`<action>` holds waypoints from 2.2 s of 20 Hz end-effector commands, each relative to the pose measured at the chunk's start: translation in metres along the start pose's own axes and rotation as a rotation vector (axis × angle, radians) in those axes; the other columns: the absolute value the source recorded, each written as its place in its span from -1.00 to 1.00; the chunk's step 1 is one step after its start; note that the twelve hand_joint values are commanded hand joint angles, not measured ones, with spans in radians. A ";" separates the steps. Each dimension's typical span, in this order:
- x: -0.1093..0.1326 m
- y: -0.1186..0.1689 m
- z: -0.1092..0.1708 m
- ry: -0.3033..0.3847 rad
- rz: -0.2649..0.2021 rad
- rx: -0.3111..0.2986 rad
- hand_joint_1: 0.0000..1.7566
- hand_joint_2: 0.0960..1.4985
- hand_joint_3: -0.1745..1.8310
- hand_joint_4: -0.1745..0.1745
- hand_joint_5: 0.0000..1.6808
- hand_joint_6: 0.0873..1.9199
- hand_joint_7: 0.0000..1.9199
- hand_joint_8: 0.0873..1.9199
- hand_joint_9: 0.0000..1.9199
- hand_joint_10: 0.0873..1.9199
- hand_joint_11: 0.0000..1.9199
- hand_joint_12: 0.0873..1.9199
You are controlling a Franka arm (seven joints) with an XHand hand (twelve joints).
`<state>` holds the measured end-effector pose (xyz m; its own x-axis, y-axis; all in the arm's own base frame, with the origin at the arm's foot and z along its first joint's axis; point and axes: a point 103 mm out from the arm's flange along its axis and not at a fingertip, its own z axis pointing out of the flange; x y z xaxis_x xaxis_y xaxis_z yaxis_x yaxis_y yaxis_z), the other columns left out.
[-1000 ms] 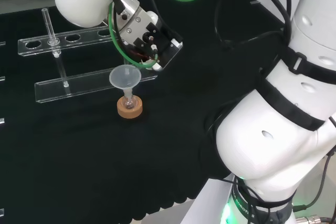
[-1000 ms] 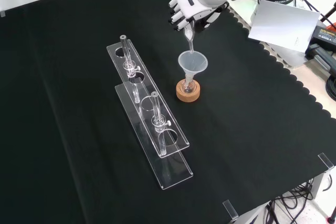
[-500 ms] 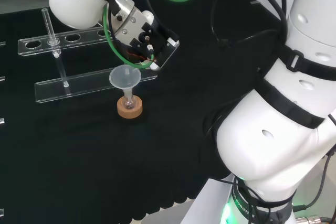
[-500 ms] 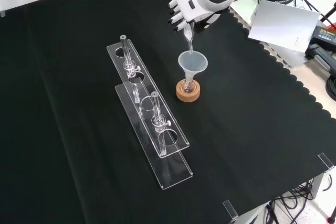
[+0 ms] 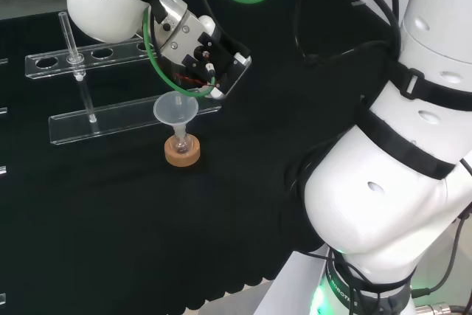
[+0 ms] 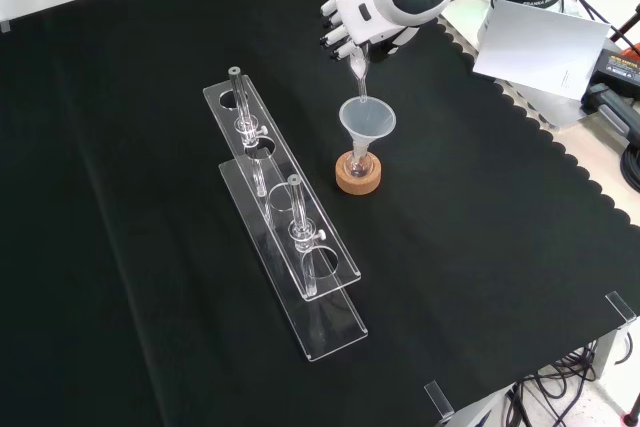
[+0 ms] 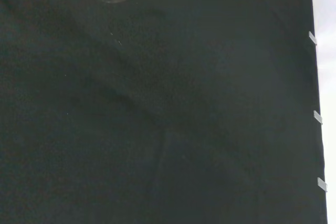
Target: Pour all the NaCl from the weighing funnel into the round-bottom flask.
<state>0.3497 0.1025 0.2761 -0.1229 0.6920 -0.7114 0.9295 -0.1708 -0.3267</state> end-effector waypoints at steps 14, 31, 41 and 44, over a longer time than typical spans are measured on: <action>0.004 0.001 -0.008 -0.053 0.009 -0.004 0.27 0.35 -1.00 1.00 0.62 -0.69 -0.24 -0.46 0.21 -0.93 -0.01 -0.06; 0.001 -0.003 -0.014 0.038 -0.001 -0.037 0.27 0.35 -1.00 1.00 0.62 -0.68 -0.24 -0.45 0.21 -0.93 0.00 -0.06; 0.011 -0.003 -0.018 -0.053 -0.010 -0.033 0.27 0.35 -1.00 1.00 0.62 -0.68 -0.24 -0.45 0.21 -0.93 0.00 -0.06; 0.012 -0.003 -0.018 -0.066 -0.010 -0.028 0.27 0.35 -1.00 1.00 0.62 -0.68 -0.24 -0.45 0.21 -0.93 0.00 -0.06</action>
<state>0.3537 0.1121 0.2908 -0.1077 0.6878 -0.7179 0.9428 -0.1584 -0.2932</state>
